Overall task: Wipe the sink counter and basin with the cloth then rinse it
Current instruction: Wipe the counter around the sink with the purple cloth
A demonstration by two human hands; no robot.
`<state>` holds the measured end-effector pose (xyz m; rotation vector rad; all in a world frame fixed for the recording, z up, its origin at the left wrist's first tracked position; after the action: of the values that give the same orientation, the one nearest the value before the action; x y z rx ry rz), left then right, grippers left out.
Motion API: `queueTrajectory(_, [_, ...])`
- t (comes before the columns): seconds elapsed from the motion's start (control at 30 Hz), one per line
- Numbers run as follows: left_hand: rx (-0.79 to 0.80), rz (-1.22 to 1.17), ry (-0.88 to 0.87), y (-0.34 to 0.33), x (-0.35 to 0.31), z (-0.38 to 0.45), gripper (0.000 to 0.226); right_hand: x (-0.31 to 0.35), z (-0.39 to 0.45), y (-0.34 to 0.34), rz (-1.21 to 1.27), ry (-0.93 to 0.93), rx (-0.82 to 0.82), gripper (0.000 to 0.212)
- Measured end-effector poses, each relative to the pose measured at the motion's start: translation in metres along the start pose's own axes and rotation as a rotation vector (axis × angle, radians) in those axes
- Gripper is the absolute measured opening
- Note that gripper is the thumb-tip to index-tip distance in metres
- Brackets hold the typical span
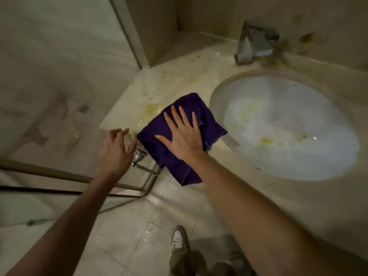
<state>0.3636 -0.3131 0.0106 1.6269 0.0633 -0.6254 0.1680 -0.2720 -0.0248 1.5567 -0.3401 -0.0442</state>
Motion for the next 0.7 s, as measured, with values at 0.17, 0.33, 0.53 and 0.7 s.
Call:
queueTrajectory(0.17, [0.072, -0.065, 0.03, 0.006, 0.026, 0.01, 0.057, -0.007, -0.049, 0.004, 0.009, -0.032, -0.032, 0.081])
queueTrajectory(0.33, [0.105, -0.155, 0.031, 0.022, 0.037, 0.037, 0.058, 0.0, -0.092, -0.006, -0.038, -0.112, 0.026, 0.08])
queueTrajectory(0.53, [0.052, -0.22, -0.014, 0.04, 0.049, 0.068, 0.059, 0.046, -0.037, -0.008, -0.024, -0.149, 0.017, 0.083])
queueTrajectory(0.7, [0.015, -0.34, -0.013, 0.038, 0.059, 0.083, 0.06, 0.102, 0.062, -0.014, 0.014, -0.11, -0.003, 0.085])
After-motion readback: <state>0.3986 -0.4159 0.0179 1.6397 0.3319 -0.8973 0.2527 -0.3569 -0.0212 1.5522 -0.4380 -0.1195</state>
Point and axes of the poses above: each hand's wrist, its own z-axis towards the middle knuckle, its own y-axis out of the back of the hand, x = y × z, the point moved 9 cm from there along z, towards the middle knuckle, and after that the axes turned 4 degrees about -y, right-handed, at the moved point
